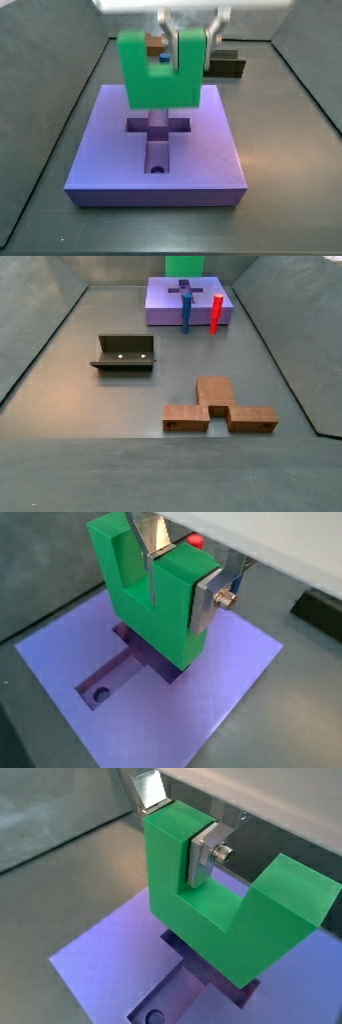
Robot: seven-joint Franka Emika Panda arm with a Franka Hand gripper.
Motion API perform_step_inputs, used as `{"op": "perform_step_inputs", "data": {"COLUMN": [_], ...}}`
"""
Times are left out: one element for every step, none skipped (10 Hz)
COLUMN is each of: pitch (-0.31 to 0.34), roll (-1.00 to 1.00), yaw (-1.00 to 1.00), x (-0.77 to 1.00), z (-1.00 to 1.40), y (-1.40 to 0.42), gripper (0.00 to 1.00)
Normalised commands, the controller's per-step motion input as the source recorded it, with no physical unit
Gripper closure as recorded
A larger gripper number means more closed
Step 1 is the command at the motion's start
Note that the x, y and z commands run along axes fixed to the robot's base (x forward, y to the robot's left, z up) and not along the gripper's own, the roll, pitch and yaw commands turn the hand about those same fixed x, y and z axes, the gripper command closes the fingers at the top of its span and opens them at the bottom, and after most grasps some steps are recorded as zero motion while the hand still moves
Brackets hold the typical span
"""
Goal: Pick up the green object. Move up. Place the green object on the fixture. Regrasp the green object. Move to above the board. Insert the green object.
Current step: Insert the green object.
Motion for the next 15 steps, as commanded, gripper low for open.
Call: {"op": "perform_step_inputs", "data": {"pitch": [0.0,0.0,0.011,0.021,0.0,0.0,0.0,0.0,0.0,0.0,-0.011,-0.023,-0.02,0.0,0.0], "roll": [0.19,0.14,0.12,0.0,-0.03,-0.06,-0.06,-0.06,-0.08,-0.1,-0.05,-0.04,-0.05,-0.05,-0.06], "yaw": [-0.03,-0.03,-0.02,0.0,0.01,0.04,0.0,0.0,0.0,0.0,0.01,0.0,0.0,0.0,-0.02], "x": [0.0,0.0,0.0,0.0,0.0,0.0,0.0,-0.02,-0.08,-0.07,-0.07,-0.13,-0.13,-0.07,-0.12], "z": [-0.55,-0.47,-0.4,-0.24,-0.07,-0.01,-0.04,-0.03,-0.03,-0.03,-0.06,-0.08,-0.1,-0.05,-0.01], "y": [0.0,0.0,0.0,-0.03,-0.12,-0.12,-0.03,0.0,-0.02,-0.05,-0.17,-0.1,-0.06,0.01,0.13], "gripper": [1.0,1.0,1.0,1.0,1.0,1.0,1.0,1.0,1.0,1.0,1.0,1.0,1.0,1.0,1.0]}}
